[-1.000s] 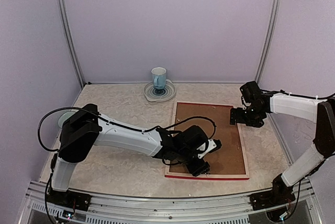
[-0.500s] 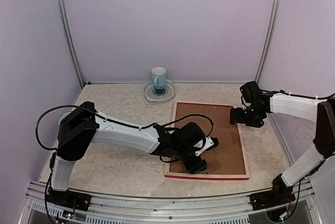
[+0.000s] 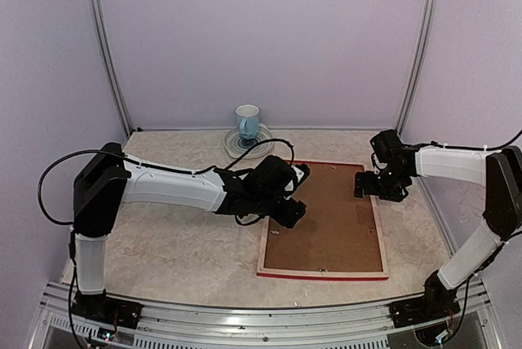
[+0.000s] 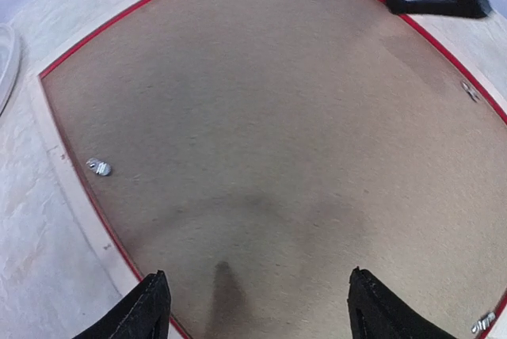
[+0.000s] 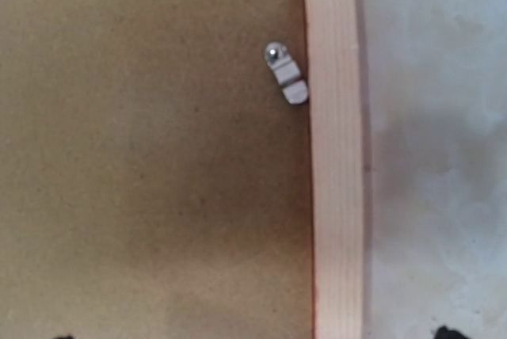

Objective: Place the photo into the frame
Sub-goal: Press the fastener onto the backboard, then hold the photo frame at the center of the board.

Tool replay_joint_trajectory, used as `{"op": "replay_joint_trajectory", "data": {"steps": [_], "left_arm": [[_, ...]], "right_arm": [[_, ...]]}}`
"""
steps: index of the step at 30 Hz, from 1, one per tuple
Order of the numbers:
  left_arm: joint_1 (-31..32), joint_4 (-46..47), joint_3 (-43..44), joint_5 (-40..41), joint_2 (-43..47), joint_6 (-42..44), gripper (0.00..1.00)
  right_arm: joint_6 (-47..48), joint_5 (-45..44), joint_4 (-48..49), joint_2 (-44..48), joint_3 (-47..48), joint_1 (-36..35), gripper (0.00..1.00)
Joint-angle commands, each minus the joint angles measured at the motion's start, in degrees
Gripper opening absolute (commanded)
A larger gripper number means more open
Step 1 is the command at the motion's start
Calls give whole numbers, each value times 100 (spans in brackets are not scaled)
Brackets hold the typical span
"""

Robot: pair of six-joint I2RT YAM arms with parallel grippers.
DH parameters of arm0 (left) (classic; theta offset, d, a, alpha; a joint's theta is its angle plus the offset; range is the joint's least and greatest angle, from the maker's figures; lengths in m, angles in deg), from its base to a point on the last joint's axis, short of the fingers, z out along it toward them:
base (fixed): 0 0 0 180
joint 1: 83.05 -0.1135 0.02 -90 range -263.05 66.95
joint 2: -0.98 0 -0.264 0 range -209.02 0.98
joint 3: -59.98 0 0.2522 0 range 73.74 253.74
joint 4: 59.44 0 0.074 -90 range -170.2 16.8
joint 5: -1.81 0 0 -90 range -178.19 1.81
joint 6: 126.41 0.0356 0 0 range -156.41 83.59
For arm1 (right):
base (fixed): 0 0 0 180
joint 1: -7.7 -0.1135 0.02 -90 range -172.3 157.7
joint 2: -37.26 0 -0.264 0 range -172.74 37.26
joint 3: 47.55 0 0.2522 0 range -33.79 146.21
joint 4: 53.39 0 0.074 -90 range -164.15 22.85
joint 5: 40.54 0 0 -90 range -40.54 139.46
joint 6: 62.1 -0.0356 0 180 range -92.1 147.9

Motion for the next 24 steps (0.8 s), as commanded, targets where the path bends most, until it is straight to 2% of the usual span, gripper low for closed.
{"op": "replay_joint_trajectory", "data": {"steps": [1, 3, 6, 13, 24], "left_arm": [[-319, -138, 88, 650, 27, -636, 83], [-474, -214, 98, 731, -64, -855, 91], [-657, -313, 119, 690, -165, -1072, 94], [-727, -624, 114, 606, -241, -1209, 94], [-681, -1033, -390, 225, 129, -1643, 92]], "right_arm": [[5, 23, 71, -80, 88, 19, 98], [-8, 8, 48, -84, 63, 18, 97], [-27, 23, 47, -53, -3, 20, 98], [-56, 16, 25, 21, -77, 20, 98], [-54, 30, 70, -34, -121, 20, 99]]}}
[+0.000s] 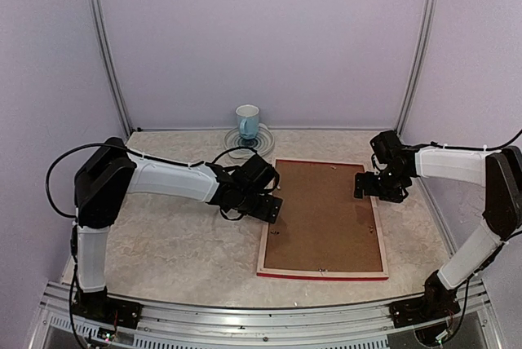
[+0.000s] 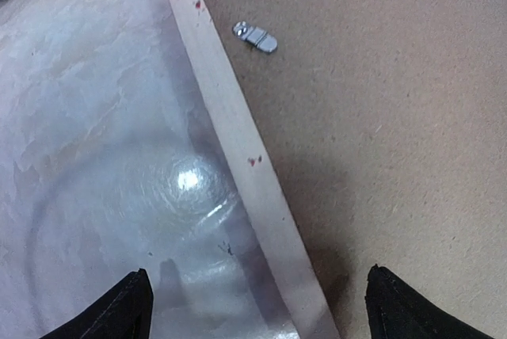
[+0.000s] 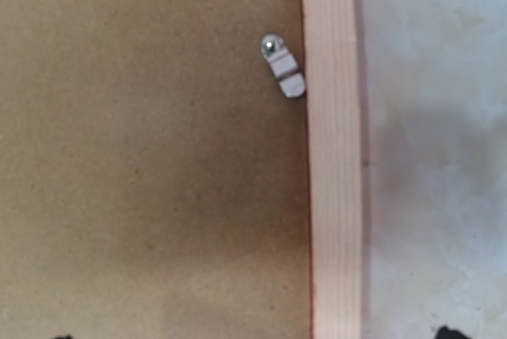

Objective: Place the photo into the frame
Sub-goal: Hold the photo frame at the center of the board.

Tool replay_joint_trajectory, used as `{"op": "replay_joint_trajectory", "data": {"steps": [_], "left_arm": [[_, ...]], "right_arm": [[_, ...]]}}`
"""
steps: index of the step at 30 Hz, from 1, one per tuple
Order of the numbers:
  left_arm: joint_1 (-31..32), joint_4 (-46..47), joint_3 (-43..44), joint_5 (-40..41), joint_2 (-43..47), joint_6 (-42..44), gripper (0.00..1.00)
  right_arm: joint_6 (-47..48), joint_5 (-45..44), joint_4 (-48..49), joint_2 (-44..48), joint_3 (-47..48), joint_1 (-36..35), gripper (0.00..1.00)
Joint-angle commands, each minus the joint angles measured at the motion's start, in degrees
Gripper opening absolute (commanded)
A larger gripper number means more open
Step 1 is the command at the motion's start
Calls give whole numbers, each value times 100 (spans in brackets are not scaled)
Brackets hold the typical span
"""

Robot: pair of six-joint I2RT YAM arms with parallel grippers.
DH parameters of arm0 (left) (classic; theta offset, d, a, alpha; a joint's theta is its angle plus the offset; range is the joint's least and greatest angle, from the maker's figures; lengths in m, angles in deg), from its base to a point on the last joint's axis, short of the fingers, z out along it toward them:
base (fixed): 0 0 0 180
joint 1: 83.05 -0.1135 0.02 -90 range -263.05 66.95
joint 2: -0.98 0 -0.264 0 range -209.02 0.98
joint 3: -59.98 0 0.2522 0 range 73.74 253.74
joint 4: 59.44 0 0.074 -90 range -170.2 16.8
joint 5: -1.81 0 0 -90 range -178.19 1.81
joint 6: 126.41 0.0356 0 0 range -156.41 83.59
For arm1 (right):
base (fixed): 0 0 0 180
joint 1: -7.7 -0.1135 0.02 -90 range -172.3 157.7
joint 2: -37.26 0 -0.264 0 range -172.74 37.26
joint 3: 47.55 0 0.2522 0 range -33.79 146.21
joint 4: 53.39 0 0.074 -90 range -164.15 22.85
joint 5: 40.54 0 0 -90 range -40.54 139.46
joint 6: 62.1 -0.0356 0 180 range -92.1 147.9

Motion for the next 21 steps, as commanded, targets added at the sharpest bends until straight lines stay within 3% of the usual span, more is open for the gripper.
{"op": "replay_joint_trajectory", "data": {"steps": [1, 21], "left_arm": [[79, -331, -187, -180, 262, -247, 92], [374, -546, -300, -1, 14, -413, 87]], "right_arm": [[-26, 32, 73, -37, -86, 20, 99], [1, 35, 70, -53, -31, 20, 99]]}}
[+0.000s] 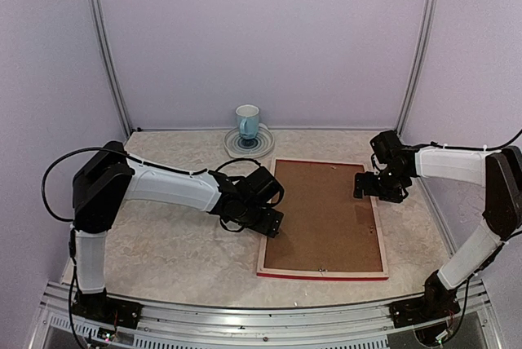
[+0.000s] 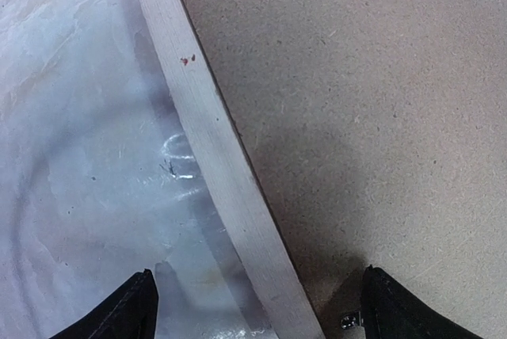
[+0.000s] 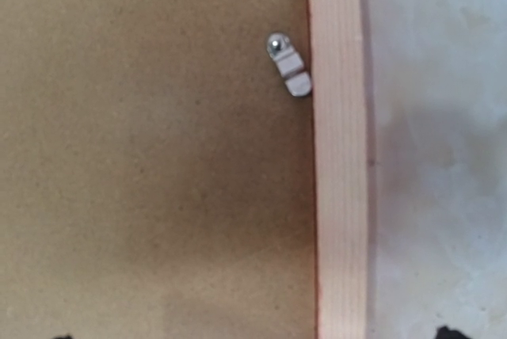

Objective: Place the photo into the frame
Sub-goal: Hold the photo frame at the center of the board.

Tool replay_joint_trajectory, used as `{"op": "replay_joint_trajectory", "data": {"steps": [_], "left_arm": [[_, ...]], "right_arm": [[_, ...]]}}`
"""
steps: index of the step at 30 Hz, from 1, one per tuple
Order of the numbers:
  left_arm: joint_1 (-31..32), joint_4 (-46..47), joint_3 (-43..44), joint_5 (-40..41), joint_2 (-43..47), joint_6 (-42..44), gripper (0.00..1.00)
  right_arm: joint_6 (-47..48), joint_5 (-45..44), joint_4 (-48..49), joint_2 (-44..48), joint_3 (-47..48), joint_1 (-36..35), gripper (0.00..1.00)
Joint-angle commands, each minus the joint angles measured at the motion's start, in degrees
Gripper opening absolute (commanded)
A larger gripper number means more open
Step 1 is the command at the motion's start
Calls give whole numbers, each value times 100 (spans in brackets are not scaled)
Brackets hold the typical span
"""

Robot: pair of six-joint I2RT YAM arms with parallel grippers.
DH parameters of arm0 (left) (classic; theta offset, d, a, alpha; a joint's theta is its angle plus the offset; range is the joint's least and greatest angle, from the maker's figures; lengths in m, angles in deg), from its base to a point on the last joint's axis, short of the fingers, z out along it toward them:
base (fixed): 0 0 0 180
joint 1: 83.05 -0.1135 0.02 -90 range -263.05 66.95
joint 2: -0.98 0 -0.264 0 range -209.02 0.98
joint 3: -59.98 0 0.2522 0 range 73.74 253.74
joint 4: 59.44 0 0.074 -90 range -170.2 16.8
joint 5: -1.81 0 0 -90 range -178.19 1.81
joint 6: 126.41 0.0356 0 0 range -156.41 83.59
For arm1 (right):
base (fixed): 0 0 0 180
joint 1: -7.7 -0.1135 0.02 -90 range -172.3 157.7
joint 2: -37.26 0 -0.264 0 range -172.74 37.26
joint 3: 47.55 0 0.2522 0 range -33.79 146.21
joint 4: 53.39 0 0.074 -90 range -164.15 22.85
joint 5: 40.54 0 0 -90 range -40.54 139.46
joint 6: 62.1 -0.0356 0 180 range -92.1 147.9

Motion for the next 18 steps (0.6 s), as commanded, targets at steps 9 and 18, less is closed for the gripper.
{"op": "replay_joint_trajectory", "data": {"steps": [9, 18], "left_arm": [[11, -30, -94, 43, -220, -75, 87], [13, 31, -113, -27, -263, -99, 87]], "right_arm": [[119, 175, 99, 335, -2, -35, 91], [210, 940, 637, 581, -61, -441, 48]]}}
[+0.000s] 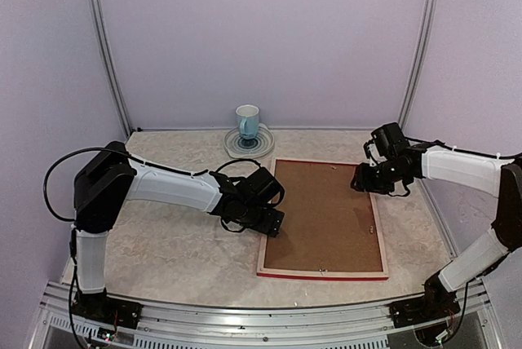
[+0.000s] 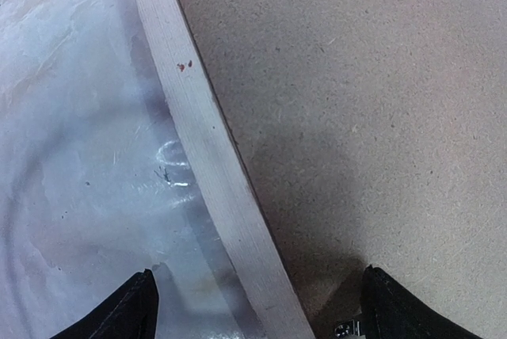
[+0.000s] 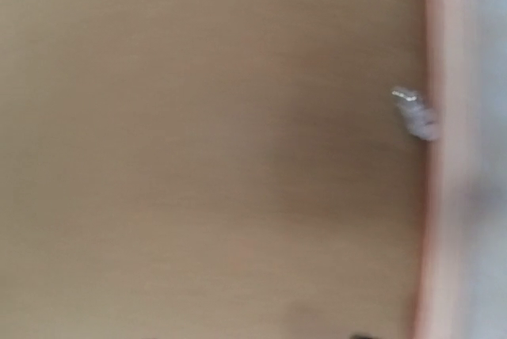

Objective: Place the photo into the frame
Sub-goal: Hold the photo frame at the center of the board.

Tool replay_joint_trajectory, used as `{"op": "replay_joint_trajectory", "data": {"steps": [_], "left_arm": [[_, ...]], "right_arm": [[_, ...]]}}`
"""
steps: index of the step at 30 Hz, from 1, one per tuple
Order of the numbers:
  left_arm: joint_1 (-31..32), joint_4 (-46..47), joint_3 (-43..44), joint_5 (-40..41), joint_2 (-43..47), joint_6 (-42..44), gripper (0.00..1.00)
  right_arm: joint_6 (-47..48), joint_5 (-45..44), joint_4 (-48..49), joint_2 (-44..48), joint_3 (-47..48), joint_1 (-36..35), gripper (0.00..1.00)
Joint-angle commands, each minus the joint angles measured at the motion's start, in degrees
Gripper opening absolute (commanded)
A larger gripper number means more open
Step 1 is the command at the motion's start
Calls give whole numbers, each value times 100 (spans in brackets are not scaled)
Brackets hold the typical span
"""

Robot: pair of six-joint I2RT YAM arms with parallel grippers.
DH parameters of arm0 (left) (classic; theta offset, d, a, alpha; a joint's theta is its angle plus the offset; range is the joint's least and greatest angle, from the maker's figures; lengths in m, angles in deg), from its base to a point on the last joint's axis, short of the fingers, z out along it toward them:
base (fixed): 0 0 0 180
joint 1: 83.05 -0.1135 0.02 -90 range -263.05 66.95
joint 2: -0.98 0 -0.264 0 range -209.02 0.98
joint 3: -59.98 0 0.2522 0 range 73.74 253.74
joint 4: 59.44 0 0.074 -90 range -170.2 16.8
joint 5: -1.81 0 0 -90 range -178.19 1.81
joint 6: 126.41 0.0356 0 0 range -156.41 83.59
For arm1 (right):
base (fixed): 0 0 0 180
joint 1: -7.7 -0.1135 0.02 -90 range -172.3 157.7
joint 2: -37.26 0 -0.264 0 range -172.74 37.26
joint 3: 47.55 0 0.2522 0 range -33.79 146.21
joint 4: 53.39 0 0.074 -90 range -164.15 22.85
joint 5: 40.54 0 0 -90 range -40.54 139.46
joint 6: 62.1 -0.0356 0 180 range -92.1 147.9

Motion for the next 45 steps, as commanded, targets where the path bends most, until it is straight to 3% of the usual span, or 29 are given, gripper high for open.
{"op": "replay_joint_trajectory", "data": {"steps": [1, 4, 6, 25, 37, 45], "left_arm": [[14, -59, -115, -27, -196, -70, 87], [19, -60, -135, -38, -172, -87, 87], [14, -52, -143, -32, -146, -94, 87], [41, 80, -320, -8, 407, -156, 88], [120, 111, -326, -317, 631, -94, 87], [195, -81, -331, 5, 444, -98, 87]], "right_arm": [[15, 525, 457, -18, -71, -297, 41], [-36, 578, 600, -292, -42, -519, 20], [-89, 600, 674, -491, 2, -665, 14], [-316, 699, 1045, -1704, 25, -1102, 10], [-347, 713, 1061, -1815, -31, -1102, 10], [-352, 700, 1036, -1762, -33, -1104, 10]]}}
